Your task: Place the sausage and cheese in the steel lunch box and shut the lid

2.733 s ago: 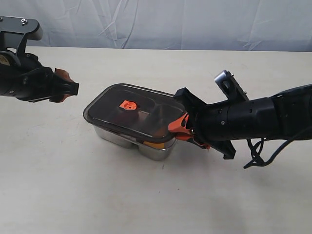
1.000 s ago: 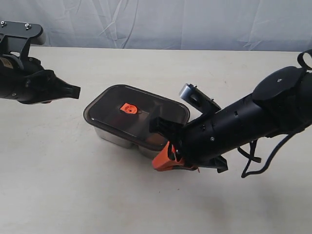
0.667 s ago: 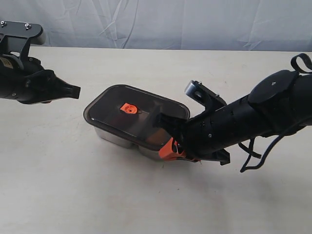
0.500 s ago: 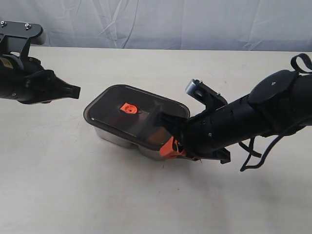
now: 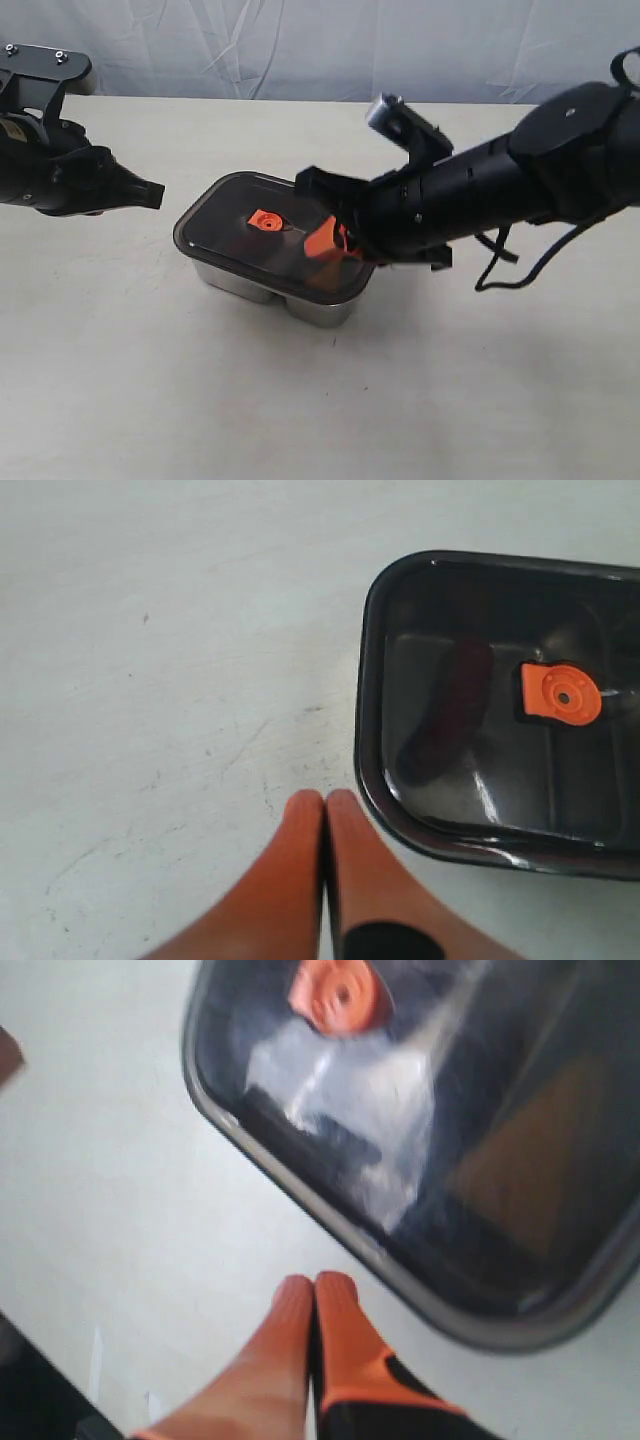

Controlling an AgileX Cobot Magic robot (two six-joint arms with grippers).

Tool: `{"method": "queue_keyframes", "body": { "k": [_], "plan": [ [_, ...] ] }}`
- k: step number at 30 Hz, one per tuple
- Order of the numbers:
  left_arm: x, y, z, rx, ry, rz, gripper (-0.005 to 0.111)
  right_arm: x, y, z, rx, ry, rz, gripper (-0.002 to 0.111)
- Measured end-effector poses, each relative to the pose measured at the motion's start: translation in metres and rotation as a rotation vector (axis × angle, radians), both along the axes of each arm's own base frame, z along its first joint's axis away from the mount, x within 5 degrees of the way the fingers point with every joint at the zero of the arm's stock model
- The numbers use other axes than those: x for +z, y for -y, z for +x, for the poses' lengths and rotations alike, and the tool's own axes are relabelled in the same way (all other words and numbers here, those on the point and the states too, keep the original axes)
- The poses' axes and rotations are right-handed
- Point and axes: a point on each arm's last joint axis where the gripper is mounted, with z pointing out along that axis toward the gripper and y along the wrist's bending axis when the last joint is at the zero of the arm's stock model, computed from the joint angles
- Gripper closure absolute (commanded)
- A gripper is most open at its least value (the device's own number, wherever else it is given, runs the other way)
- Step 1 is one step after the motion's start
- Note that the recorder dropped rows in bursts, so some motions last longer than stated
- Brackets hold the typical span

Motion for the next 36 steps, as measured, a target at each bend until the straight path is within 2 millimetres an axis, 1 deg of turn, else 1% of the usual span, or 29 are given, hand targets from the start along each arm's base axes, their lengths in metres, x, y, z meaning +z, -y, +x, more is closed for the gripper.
{"method": "queue_keyframes", "body": {
  "k": [4, 7, 10, 16, 20, 21, 27, 31, 36],
  "plan": [
    [-0.004, 0.005, -0.002, -0.086, -0.026, -0.001, 0.107, 0.021, -0.002, 0.017, -0.014, 0.179, -0.029, 0.109],
    [-0.009, 0.017, 0.000, -0.182, -0.060, -0.059, 0.107, 0.023, -0.006, 0.026, 0.008, 0.238, -0.067, 0.109],
    [-0.010, 0.029, 0.011, -0.261, -0.048, -0.119, 0.107, 0.017, -0.009, 0.035, 0.028, 0.256, -0.123, 0.109],
    [-0.013, 0.039, 0.037, -0.303, -0.026, -0.115, 0.107, -0.003, -0.009, 0.041, 0.053, 0.231, -0.231, 0.109],
    [-0.026, 0.043, 0.050, -0.307, -0.060, -0.114, 0.107, -0.012, -0.009, 0.042, 0.064, 0.211, -0.268, 0.109],
    [-0.032, 0.044, 0.052, -0.306, -0.079, -0.110, 0.107, -0.015, -0.008, 0.042, 0.066, 0.201, -0.277, 0.109],
    [-0.063, 0.047, 0.060, -0.308, -0.168, -0.092, 0.107, -0.025, -0.008, 0.042, 0.082, 0.181, -0.309, 0.109],
    [-0.070, 0.049, 0.064, -0.291, -0.185, -0.108, 0.107, -0.036, -0.009, 0.043, 0.091, 0.153, -0.331, 0.109],
    [-0.075, 0.050, 0.068, -0.273, -0.196, -0.120, 0.107, -0.044, -0.012, 0.046, 0.082, 0.131, -0.338, 0.109]
  ]
}}
